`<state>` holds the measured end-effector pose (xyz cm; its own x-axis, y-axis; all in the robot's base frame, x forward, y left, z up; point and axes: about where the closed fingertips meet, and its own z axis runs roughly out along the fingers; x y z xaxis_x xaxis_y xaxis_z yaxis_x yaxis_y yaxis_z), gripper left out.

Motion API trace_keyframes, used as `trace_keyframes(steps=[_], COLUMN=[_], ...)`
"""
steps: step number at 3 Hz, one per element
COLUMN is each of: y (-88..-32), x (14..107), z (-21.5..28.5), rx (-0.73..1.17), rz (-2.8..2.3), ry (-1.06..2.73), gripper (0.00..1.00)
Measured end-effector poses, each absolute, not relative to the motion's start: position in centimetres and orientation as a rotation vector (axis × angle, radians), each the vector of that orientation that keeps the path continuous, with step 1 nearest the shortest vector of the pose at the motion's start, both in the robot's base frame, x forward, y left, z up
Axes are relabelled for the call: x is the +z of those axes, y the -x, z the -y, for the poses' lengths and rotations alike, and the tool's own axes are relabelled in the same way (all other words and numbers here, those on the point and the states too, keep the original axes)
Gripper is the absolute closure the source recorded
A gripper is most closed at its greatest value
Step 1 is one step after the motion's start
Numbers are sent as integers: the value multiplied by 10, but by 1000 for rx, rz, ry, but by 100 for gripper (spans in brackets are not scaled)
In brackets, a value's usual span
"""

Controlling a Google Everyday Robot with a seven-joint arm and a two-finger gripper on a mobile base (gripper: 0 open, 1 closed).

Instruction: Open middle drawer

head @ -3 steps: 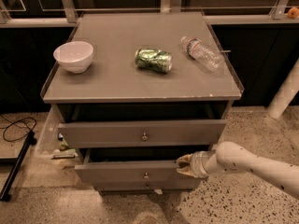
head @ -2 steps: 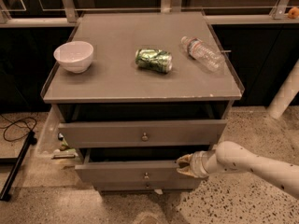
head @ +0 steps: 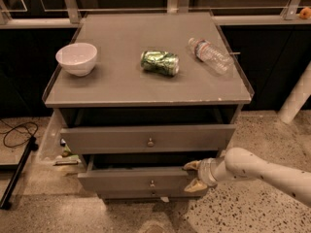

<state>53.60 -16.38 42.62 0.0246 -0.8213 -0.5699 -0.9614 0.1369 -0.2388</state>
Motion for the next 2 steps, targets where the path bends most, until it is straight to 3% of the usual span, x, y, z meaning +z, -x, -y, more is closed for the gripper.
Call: trace_keyframes(steps=[1, 2], y=[-536, -536], x=[426, 425], z=[164, 163], rx=[303, 304], rz=[-1823, -1824], ry=[1712, 1713], gripper=[0, 0])
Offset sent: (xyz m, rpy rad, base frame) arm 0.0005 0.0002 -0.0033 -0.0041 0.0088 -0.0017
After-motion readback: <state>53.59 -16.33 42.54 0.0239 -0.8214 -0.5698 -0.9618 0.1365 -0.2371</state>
